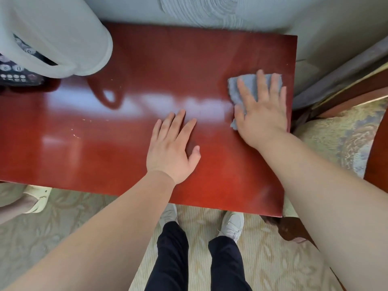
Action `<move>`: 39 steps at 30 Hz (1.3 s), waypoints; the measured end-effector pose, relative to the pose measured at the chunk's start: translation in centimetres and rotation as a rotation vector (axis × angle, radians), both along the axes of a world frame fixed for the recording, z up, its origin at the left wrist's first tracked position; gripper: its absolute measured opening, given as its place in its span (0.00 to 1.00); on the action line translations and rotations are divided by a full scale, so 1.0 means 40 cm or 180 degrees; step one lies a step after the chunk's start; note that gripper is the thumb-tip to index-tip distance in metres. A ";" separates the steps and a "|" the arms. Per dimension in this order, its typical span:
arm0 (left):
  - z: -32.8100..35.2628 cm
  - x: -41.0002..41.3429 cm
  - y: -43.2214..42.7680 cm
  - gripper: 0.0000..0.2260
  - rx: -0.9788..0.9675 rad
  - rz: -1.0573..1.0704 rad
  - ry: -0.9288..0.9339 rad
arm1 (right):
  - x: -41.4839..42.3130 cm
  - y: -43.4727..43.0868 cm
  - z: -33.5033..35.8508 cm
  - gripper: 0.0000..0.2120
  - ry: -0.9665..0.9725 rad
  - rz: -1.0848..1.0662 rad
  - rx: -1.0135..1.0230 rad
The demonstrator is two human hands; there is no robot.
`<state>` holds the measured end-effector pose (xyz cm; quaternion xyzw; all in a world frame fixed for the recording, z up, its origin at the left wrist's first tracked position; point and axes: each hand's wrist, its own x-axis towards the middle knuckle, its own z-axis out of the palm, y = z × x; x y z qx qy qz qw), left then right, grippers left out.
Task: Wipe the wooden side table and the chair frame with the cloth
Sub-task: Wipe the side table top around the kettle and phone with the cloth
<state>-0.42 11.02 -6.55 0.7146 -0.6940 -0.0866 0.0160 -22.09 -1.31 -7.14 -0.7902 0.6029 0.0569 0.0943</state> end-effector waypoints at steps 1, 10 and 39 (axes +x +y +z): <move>0.001 0.000 0.002 0.30 -0.0004 0.0000 0.0012 | 0.008 0.046 0.003 0.31 -0.0118 0.0337 -0.0010; 0.002 0.000 0.007 0.29 -0.0152 -0.0022 0.0109 | -0.089 0.386 -0.007 0.27 -0.0506 0.1137 -0.0025; 0.008 0.029 0.011 0.26 -0.0050 -0.0126 0.0630 | 0.101 0.490 0.010 0.35 -0.0310 0.0979 0.0224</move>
